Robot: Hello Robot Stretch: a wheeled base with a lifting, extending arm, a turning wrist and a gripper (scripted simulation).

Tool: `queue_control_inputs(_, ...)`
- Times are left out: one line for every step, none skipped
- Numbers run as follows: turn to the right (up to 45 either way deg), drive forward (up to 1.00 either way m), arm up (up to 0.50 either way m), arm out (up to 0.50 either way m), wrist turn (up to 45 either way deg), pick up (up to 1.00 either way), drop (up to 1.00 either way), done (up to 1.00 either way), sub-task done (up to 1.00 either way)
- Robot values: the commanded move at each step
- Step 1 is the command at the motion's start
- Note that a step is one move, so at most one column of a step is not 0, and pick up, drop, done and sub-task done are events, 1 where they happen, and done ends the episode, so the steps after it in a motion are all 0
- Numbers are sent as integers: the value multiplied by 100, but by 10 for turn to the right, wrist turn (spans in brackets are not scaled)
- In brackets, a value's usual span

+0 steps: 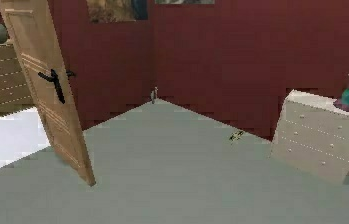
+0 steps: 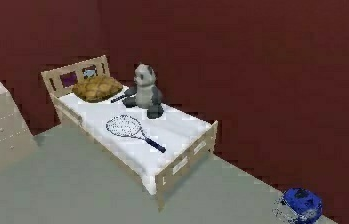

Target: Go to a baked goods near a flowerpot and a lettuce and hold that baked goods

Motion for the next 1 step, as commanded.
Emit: queue_control_inputs(-450, 0, 0, 0, 0, 0, 0, 0, 0)
